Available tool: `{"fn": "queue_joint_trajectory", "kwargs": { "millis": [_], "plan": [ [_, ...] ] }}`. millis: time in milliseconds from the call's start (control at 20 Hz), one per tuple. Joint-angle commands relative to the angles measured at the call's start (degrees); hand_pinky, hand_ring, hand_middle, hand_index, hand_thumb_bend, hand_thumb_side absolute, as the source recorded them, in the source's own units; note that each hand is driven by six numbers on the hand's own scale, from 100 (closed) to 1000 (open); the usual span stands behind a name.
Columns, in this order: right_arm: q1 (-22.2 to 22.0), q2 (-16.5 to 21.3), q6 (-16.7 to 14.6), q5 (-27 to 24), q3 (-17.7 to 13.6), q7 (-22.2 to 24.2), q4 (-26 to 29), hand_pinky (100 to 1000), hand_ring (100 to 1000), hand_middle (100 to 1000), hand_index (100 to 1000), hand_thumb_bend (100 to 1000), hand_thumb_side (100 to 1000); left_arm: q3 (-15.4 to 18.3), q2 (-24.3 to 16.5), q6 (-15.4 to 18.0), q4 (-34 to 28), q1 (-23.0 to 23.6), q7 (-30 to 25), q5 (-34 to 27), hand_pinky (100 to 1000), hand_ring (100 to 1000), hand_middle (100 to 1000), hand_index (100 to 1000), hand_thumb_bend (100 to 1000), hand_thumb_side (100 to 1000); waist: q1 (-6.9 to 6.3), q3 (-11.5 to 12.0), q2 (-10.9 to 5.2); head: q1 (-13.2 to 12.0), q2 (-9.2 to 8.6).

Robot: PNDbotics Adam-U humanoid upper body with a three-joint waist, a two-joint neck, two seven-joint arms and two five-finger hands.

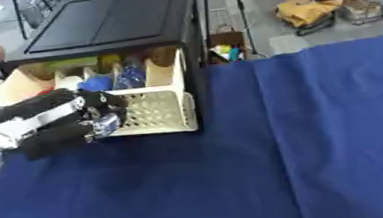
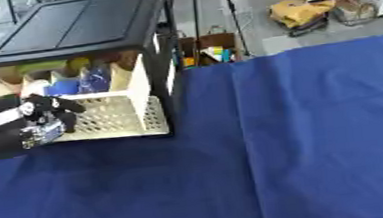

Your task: Pick up objects from table and place into drawer.

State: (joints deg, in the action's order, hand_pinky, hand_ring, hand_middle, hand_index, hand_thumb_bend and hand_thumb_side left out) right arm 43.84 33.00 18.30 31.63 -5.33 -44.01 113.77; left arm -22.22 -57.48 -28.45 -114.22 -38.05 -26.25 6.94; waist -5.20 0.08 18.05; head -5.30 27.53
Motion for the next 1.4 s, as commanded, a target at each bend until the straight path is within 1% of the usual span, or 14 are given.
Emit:
{"fn": "queue_joint_trajectory", "kwargs": {
  "millis": [50,800,1400],
  "plan": [
    [1.07,0.76,1.12,-0.69,-0.58,-0.89,0.82,833,849,596,740,100,1000,0.67,-1.4,-0.7,-0.37,-0.51,0.07,0.74,136,485,777,926,100,1000,0.14,0.05,-0.81,-0.09,-0.91],
    [1.27,0.79,1.3,-0.89,-0.54,-0.75,0.82,834,850,593,740,100,1000,1.39,-0.69,-3.22,-0.37,-0.97,0.72,1.48,136,485,776,926,100,1000,-0.07,-0.36,-0.07,-0.23,-1.31],
    [1.54,0.57,1.44,-0.99,-0.41,-0.42,0.82,835,850,590,741,100,1000,1.84,-0.25,-3.32,-0.37,-2.34,1.09,1.65,133,484,774,928,100,1000,-0.1,-0.59,0.34,-0.43,-1.38]
  ]
}}
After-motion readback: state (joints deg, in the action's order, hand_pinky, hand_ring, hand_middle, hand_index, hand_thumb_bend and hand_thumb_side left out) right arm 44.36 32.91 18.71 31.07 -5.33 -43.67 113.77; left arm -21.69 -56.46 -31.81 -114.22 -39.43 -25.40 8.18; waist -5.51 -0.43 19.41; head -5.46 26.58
